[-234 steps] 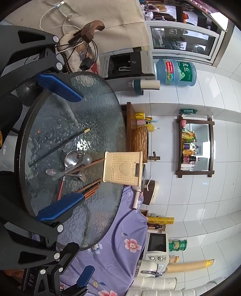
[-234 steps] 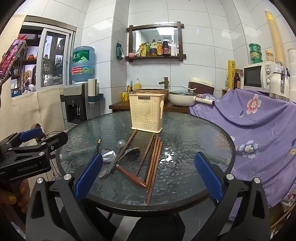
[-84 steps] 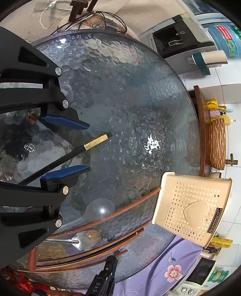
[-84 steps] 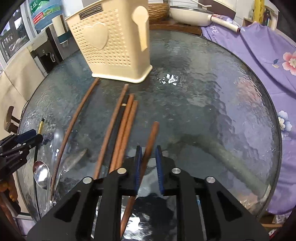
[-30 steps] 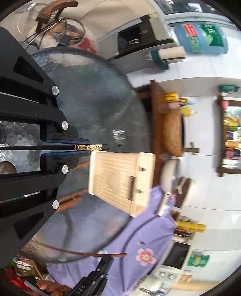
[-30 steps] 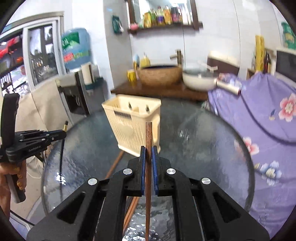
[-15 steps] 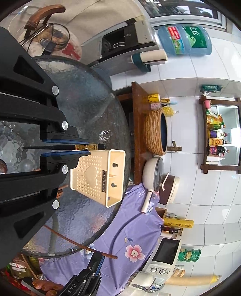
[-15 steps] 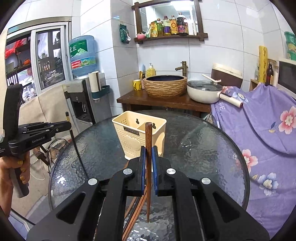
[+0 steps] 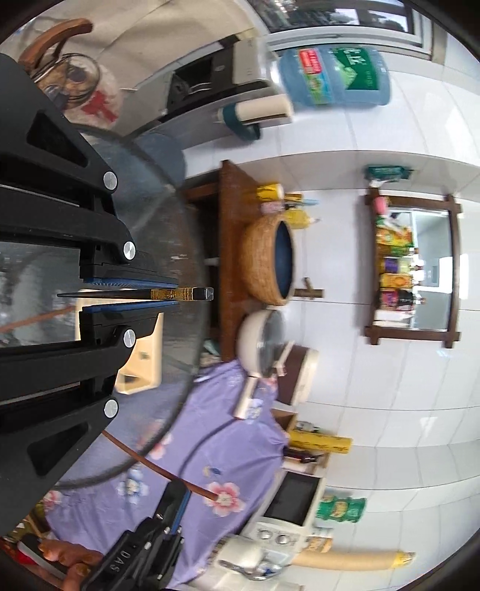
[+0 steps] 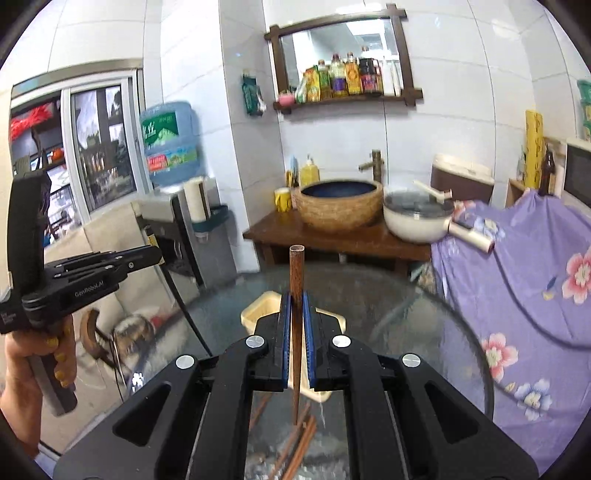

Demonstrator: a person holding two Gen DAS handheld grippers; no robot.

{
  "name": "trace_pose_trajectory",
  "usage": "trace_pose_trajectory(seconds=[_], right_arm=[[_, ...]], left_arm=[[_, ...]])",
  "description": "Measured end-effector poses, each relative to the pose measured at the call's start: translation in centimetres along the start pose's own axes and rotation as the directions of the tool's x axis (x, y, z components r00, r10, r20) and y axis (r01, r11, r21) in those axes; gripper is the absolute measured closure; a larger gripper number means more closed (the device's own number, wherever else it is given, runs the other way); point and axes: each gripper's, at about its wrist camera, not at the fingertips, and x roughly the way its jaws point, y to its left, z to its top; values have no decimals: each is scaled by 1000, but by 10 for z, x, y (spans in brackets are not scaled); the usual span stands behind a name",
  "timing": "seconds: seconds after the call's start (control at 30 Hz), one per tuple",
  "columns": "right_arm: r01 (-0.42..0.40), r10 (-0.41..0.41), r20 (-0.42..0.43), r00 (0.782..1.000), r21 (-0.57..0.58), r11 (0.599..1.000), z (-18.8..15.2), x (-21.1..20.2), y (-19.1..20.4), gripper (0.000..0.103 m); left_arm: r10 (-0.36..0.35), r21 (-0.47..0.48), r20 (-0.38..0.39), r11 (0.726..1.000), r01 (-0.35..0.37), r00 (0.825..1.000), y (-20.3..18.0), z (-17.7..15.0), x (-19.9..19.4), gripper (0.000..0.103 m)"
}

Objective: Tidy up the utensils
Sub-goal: 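Lift both held chopsticks and carry them above the cream utensil holder, then lower both chopsticks into the holder and open both grippers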

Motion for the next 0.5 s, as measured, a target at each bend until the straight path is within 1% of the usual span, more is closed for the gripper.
trace_pose_trajectory(seconds=[0.13,0.23,0.37,0.5], right_arm=[[0,-1,49,999,20,1000,51,-1,6,96],[47,-48,95,994,17,999,77,2,10,96],[98,-100,114,988,23,995,85,18,8,96],[124,-128,94,987,39,991,68,44,2,96]], left_arm=[[-8,-26,44,1000,9,999,-6,42,-2,96],[11,-38,70,999,-9,998,-12,61,5,96],[25,-65,76,998,-20,997,-14,65,24,96],[36,-87,60,996,-31,998,-13,47,52,96]])
